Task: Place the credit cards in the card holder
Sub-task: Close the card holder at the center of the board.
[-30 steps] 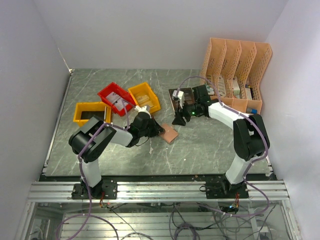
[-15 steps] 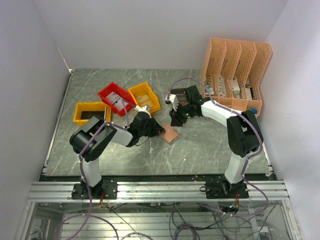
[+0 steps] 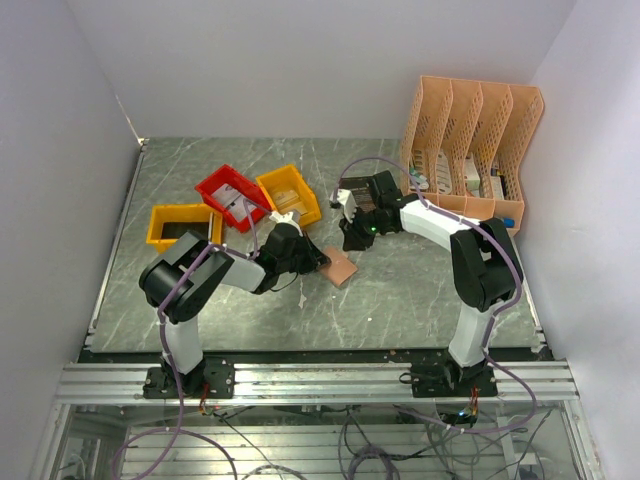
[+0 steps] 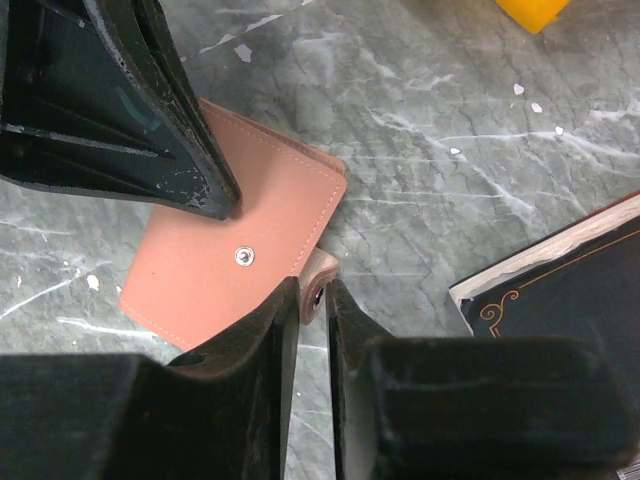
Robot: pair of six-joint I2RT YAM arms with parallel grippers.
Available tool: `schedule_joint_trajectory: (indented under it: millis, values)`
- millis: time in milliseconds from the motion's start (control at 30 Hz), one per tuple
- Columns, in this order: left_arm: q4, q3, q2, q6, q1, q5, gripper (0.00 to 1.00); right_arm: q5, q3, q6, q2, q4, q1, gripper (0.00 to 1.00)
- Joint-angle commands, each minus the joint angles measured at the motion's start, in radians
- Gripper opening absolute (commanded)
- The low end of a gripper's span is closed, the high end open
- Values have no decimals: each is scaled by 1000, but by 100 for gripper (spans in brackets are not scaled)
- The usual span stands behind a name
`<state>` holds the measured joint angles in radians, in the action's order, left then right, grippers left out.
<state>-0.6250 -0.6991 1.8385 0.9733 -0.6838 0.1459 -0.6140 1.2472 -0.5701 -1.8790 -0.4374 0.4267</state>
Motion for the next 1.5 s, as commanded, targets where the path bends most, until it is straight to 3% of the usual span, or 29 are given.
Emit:
schedule_joint_trajectory:
  millis: [0,233,467,767,1100,1467]
  values:
    - [48,20,16,-16,4,17,7,-29,29,11,-2,-17,-2,20]
    - [51,21,13,-16,4,15,7,-25,29,12,12,-28,-10,26]
    - [56,21,12,-18,4,14,7,-30,39,15,4,-42,-14,15]
    - [59,23,6,-19,5,12,7,-46,44,23,-1,-52,-19,18]
    - [59,24,5,-19,4,13,7,-74,59,23,-16,-71,-21,0]
    - [35,26,8,-11,7,38,7,-139,53,-54,-47,-126,-19,0]
